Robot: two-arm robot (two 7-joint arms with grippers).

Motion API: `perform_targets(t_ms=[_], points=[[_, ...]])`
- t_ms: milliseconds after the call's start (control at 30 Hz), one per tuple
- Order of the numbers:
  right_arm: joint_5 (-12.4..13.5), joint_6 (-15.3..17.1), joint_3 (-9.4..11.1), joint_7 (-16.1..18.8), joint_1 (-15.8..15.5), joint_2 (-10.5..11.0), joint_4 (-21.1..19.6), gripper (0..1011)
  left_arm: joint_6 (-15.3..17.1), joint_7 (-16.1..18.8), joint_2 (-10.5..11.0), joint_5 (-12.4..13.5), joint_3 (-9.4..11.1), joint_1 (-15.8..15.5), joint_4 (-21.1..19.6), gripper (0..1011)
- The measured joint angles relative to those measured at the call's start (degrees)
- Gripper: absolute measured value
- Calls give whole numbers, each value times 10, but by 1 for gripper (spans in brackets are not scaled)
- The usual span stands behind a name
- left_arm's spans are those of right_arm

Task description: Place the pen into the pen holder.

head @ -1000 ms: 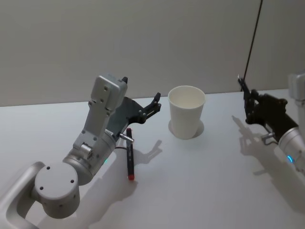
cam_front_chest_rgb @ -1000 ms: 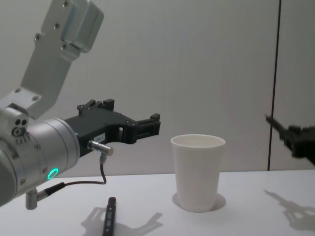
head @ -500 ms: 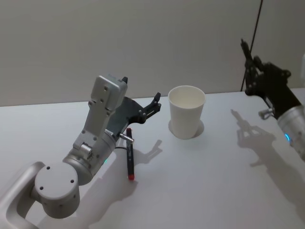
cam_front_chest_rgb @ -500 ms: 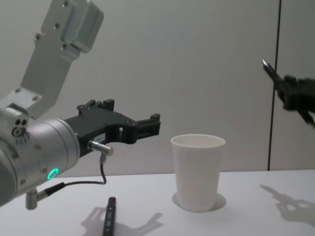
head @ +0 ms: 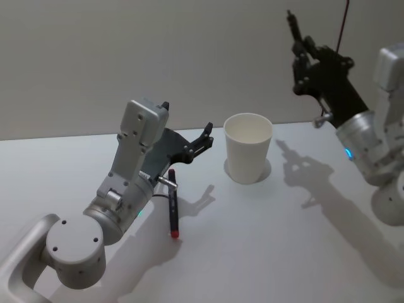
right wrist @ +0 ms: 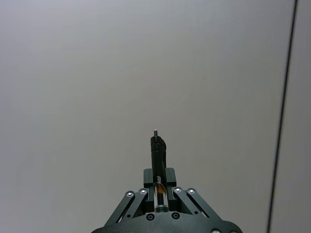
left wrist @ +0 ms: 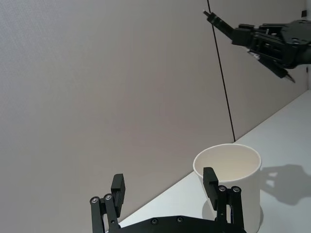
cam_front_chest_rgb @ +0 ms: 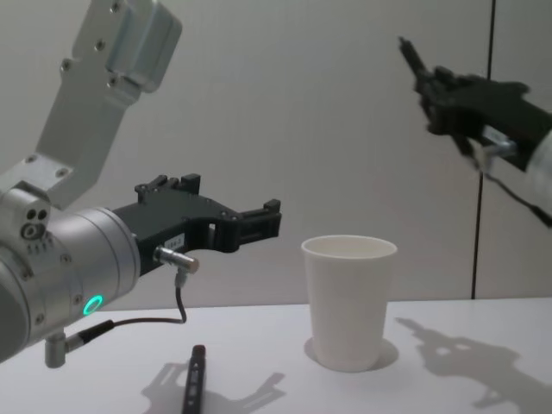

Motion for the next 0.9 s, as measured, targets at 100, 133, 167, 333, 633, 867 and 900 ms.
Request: perform_targets(t_ms=[100, 133, 167, 333, 633, 867, 900], points=[[-1, -14, -5, 9, 13, -10, 19, 135, 0, 0, 0, 0, 0, 0, 0, 1001], [-2, -18, -7, 11, 16, -12, 23, 135, 0, 0, 0, 0, 0, 0, 0, 1001], [-2, -21, -8, 13, 18, -14, 27, 135, 0, 0, 0, 0, 0, 0, 0, 1001], [-7, -38, -15, 23, 33, -26, 53, 135, 0, 0, 0, 0, 0, 0, 0, 1001], [-16, -65, -25, 33, 49, -40, 94, 135, 0, 0, 0, 0, 0, 0, 0, 1001], [-23, -87, -33, 39, 61, -52, 129, 135, 0, 0, 0, 0, 0, 0, 0, 1001], [-24, -91, -35, 40, 64, -54, 137, 135, 0, 0, 0, 0, 0, 0, 0, 1001]])
